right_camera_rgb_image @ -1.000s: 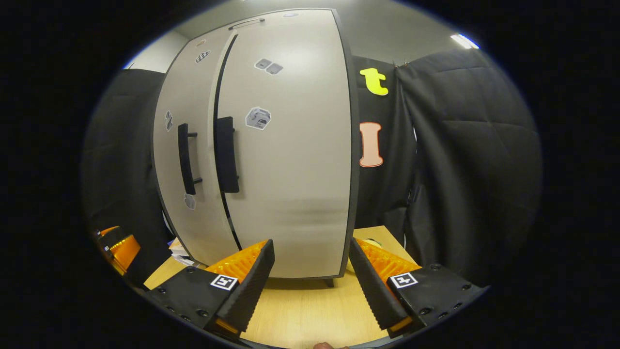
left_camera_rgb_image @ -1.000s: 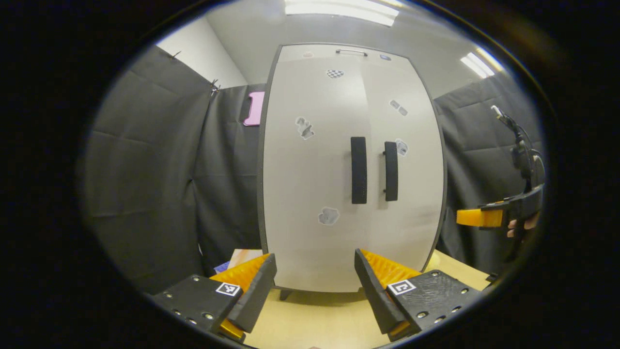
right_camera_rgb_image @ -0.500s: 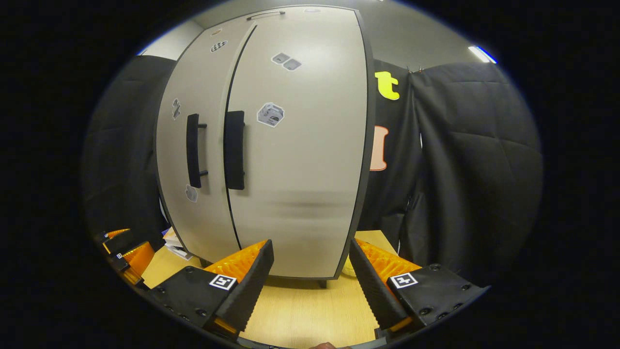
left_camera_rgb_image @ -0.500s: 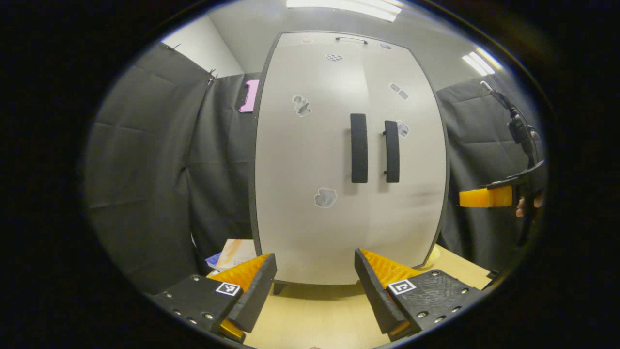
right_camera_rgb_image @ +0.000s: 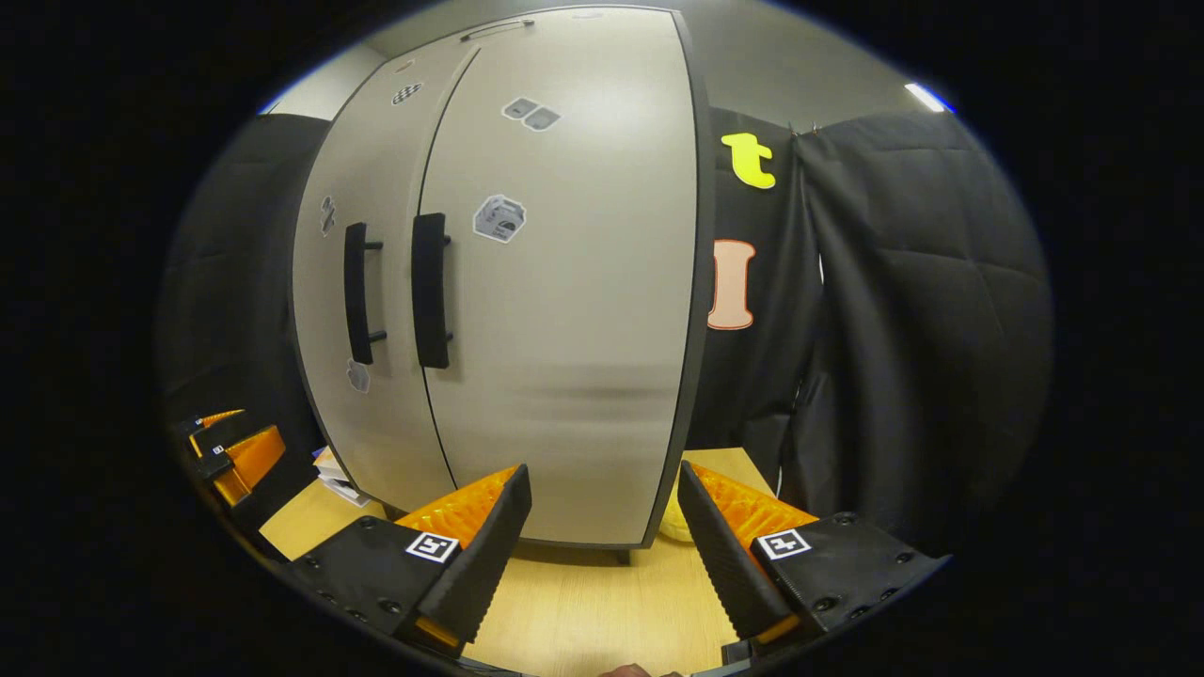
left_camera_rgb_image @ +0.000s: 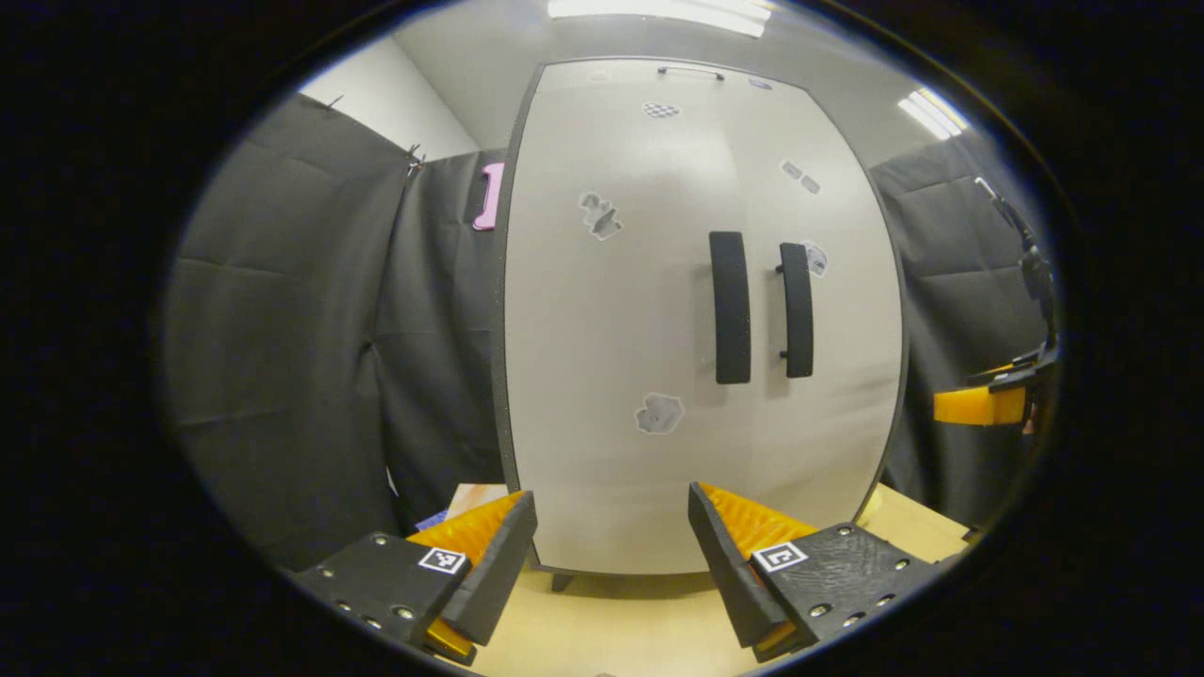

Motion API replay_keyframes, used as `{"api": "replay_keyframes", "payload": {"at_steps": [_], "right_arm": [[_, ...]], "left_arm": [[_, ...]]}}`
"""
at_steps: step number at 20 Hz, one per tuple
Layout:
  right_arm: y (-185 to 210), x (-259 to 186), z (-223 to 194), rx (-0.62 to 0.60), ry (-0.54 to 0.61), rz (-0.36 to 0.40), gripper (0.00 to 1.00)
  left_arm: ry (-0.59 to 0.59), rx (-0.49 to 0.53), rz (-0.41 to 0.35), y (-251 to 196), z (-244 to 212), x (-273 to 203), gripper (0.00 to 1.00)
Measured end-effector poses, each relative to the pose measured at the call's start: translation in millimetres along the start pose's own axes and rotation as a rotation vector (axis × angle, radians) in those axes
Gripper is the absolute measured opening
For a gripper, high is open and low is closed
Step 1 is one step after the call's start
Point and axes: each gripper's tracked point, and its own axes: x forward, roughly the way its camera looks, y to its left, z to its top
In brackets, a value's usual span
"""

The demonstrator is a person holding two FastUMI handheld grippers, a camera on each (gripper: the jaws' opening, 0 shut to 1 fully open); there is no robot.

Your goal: Grab one shoe with the right hand and put it into the shoe cabinet, grab the other shoe with the left hand and put it into the shoe cabinet; then close the right door with the right hand and the left door with the left hand.

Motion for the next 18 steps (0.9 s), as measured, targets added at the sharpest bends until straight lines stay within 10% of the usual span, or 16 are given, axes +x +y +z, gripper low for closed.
{"api": "replay_keyframes", "payload": {"at_steps": [9,18], "right_arm": [[-70,23,7,0.039,-0.050,0.234,0.98],[-105,40,14,0.035,-0.112,0.307,0.97]], "left_arm": [[-0.047,-0.160,0.266,-32,49,-32,0.93],[-0.075,-0.127,0.277,-70,64,-47,0.93]]}}
